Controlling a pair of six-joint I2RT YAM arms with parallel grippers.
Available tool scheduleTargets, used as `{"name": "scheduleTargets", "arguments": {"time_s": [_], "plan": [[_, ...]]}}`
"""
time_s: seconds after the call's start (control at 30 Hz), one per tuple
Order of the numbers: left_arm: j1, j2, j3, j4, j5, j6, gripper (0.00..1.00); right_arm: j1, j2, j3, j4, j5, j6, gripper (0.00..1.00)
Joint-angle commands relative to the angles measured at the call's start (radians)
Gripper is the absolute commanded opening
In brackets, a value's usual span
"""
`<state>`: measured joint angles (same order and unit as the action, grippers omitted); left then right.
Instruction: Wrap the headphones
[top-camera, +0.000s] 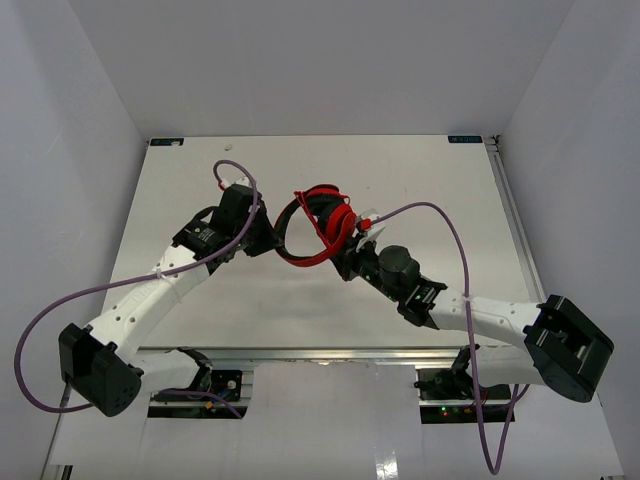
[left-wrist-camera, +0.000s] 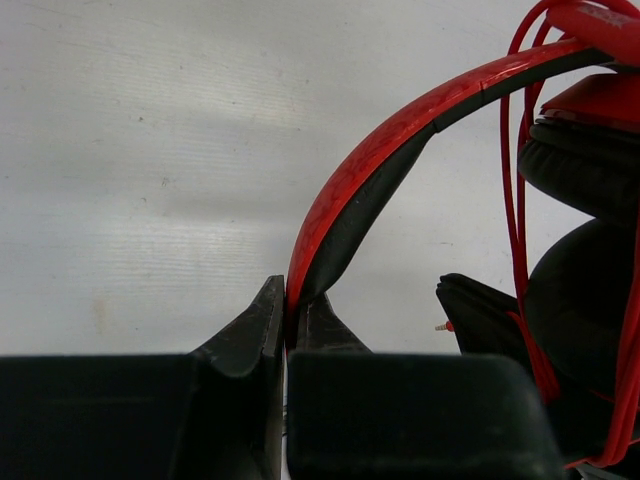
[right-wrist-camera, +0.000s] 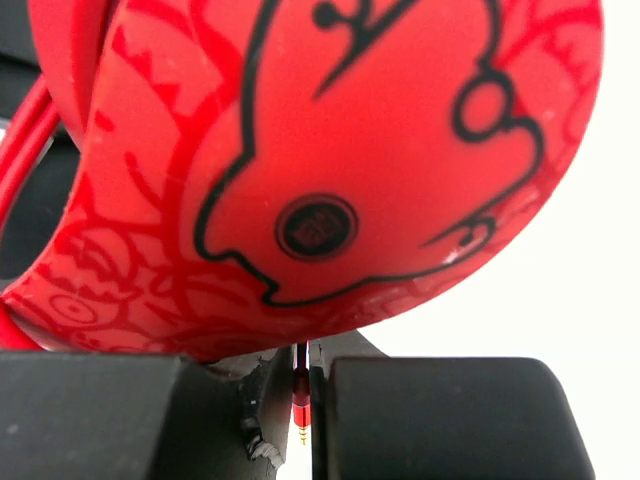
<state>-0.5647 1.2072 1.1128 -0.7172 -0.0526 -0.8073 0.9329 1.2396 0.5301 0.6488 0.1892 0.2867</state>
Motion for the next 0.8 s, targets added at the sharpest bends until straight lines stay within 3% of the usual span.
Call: {"name": "scheduleTargets", "arguments": {"time_s": [0.0,0.27,0.57,0.77], "plan": [[-0.004,-0.013,-0.024,0.140,0.221,0.011,0.00,0.000,0.002,0.001,0.107,0.099,-0.026,0.12],[-0.004,0.035,-0.076,0.203,0.306,0.046,0.00,0.000,-0.032,-0.024,0.144,0.092,-0.037,0.16],[-0.004,0.082,0.001,0.111,0.108,0.040,0.00,0.000,-0.032,-0.035,0.119,0.055,-0.040,0.22],[-0.004,0.127,0.025,0.097,0.073,0.039,0.00,0.000,-0.010,-0.065,0.138,0.054,-0.035,0.31]]}}
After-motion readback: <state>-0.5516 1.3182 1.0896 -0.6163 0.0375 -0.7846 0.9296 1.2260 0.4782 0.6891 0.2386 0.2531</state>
